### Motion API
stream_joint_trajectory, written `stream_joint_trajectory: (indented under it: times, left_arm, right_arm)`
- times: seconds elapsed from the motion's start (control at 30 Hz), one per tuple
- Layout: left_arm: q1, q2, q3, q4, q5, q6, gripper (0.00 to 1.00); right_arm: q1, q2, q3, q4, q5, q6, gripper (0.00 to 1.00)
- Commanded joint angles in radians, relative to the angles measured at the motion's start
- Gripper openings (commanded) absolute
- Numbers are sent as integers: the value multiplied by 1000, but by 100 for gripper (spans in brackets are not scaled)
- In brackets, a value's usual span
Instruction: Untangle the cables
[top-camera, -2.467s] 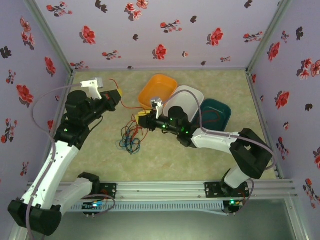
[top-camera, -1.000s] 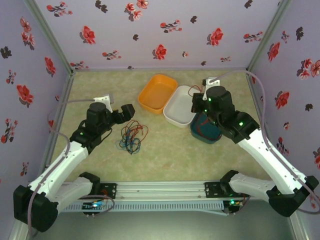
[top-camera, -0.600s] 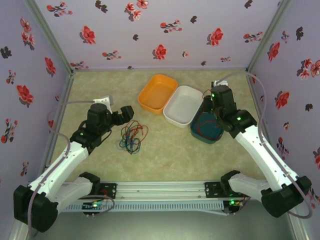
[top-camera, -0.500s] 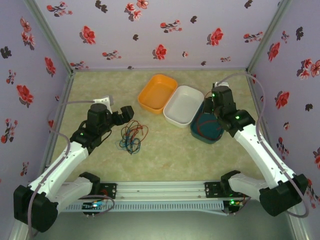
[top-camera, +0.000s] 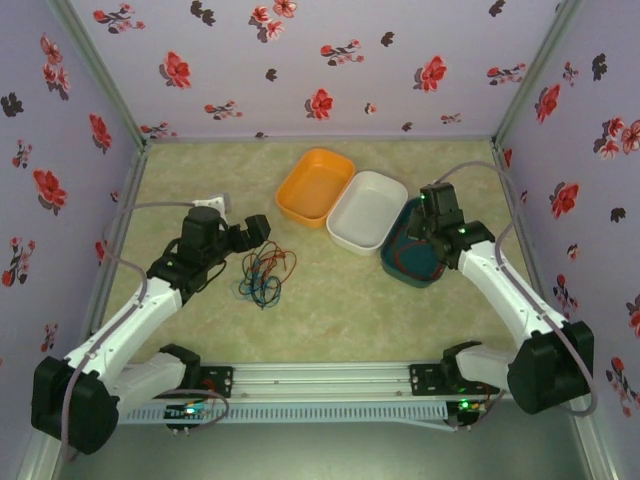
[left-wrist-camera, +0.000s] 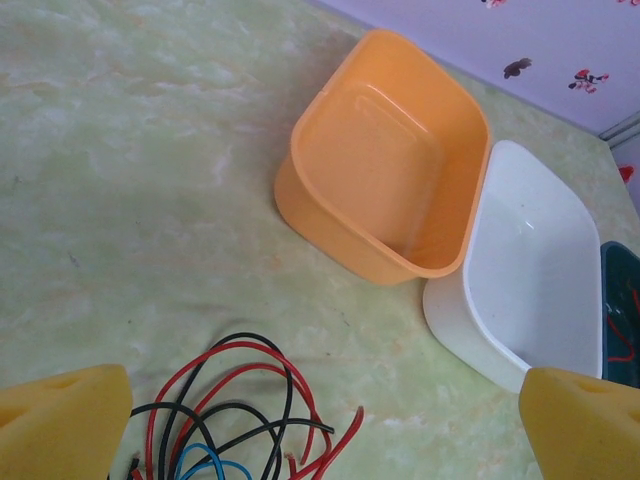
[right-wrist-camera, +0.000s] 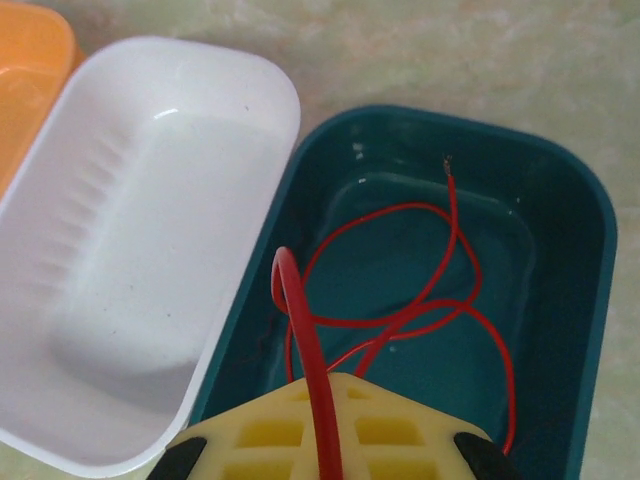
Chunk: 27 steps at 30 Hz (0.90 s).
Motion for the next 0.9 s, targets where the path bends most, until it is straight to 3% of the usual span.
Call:
stream_joint_trajectory:
  times: [0.0, 0.3, 0.7, 0.87]
  left_arm:
    - [3, 9, 6, -6, -25, 21, 100]
    - [3, 25, 11, -24, -22, 14, 100]
    - [2, 39, 12, -36, -19, 12, 100]
    - [5, 53, 26, -51, -21, 18, 100]
  right_arm:
    - [-17, 43, 6, -73, -38, 80, 0]
    - [-63, 223, 20, -92, -145, 113, 0]
    - [-74, 386, 71, -67, -173, 64, 0]
    - [-72, 325, 77, -91, -171, 48, 19]
